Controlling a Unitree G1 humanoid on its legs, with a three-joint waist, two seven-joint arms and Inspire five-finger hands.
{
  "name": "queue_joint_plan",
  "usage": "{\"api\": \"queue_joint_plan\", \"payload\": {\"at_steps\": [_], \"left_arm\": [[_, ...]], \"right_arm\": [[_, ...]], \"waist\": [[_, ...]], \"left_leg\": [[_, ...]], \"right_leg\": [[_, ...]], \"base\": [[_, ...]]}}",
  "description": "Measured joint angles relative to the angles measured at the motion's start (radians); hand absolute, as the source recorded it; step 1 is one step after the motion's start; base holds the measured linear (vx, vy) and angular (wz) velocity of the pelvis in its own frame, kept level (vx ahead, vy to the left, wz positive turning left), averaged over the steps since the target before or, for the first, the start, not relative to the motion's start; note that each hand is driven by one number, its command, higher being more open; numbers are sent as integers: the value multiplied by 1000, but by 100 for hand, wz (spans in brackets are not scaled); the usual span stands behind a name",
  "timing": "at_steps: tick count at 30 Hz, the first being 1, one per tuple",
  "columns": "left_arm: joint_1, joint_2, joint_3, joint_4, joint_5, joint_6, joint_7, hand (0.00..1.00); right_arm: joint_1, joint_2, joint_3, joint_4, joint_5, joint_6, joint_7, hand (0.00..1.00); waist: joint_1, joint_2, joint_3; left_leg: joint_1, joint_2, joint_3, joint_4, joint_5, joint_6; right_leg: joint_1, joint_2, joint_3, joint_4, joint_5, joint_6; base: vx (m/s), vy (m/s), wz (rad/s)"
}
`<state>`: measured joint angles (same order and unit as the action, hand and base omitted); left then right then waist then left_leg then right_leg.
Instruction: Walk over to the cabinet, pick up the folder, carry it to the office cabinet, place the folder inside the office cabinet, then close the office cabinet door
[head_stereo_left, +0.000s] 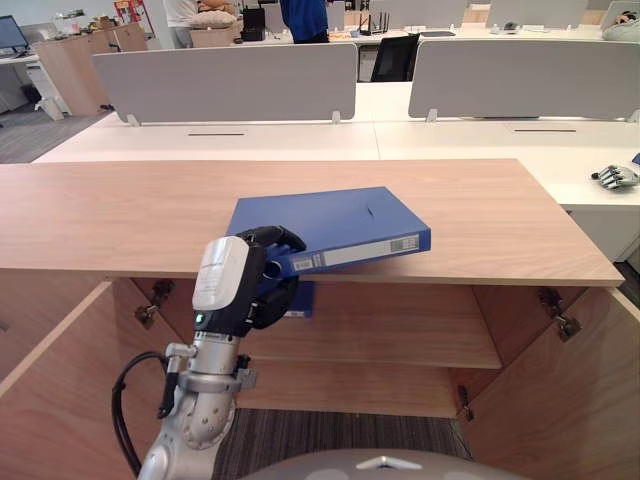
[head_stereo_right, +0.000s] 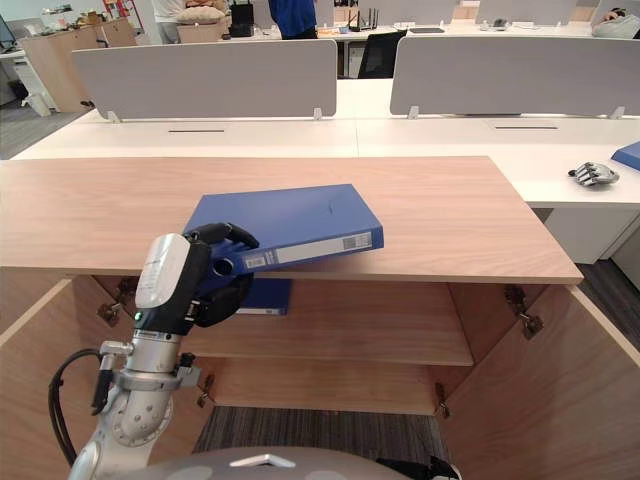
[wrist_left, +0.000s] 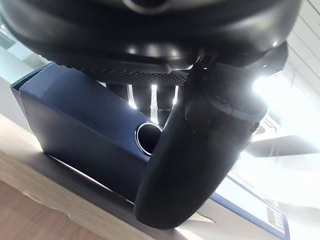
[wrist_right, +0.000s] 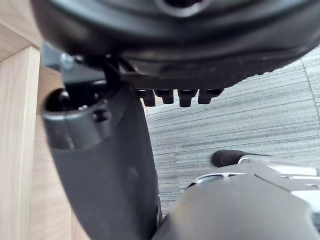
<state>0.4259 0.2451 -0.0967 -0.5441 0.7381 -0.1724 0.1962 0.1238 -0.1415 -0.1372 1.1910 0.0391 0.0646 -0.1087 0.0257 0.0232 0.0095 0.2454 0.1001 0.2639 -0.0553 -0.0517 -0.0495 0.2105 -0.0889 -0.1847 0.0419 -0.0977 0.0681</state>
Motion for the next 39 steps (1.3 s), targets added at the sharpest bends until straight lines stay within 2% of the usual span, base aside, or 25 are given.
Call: {"api": "queue_joint_plan", "payload": {"at_steps": [8, 13, 19, 21, 24, 27, 32, 39], "left_arm": [[-9, -18, -4, 0, -11, 2, 3, 0], [-23, -23, -15, -3, -78, 6, 18, 0], [-60, -67, -16, -31, -194, 13, 54, 0], [-61, -76, -31, -77, -229, 20, 65, 0], [-98, -94, -72, -141, -279, 21, 84, 0], [-133, -99, -80, -175, -299, 19, 112, 0], [-145, -138, -79, -198, -349, -2, 147, 0], [-143, -181, -42, -207, -517, -3, 187, 0]], "right_arm": [[0, 0, 1, 0, 0, 0, -2, 100], [0, 0, 5, -1, 2, -2, -8, 100], [9, 6, 45, -51, 8, -5, -31, 100], [15, 19, 45, -109, 15, -5, -41, 100], [54, 54, 64, -312, 42, -13, -68, 100], [93, 86, 118, -522, 42, -55, -78, 100], [159, 148, 130, -787, 42, -111, -81, 100], [261, 161, 130, -1090, 40, -118, -100, 100]], "waist": [[-1, 0, 0], [-1, -1, 0], [-6, -7, 5], [-11, -13, 8], [-12, -25, 15], [-29, -23, 14], [-34, -21, 16], [-42, -21, 30]], "left_leg": [[0, 0, 0, 0, 0, 0], [-2, 0, 0, 0, 0, 0], [-6, 1, 1, 3, 0, 0], [-13, 2, 4, 5, 0, 0], [-21, 3, 7, 8, 0, 0], [-20, 3, 19, 12, -5, 0], [-19, 2, 32, 21, -14, 2], [-20, 4, 56, 47, -38, 2]], "right_leg": [[0, 0, 0, -1, 0, 0], [-1, 0, 0, -2, 0, 0], [-6, 0, 1, -1, 1, 0], [-13, 1, 3, 1, 1, 0], [-22, 1, 6, 2, 4, -2], [-27, 1, 17, 2, 5, -1], [-34, 0, 30, 1, 8, 0], [-33, 0, 54, -18, 18, 5]], "base": [[0, 0, 0], [0, 0, 0], [0, 0, 0], [0, 0, -2], [-6, 1, -3], [-8, 10, -10], [5, 9, -9], [7, 8, -11]]}}
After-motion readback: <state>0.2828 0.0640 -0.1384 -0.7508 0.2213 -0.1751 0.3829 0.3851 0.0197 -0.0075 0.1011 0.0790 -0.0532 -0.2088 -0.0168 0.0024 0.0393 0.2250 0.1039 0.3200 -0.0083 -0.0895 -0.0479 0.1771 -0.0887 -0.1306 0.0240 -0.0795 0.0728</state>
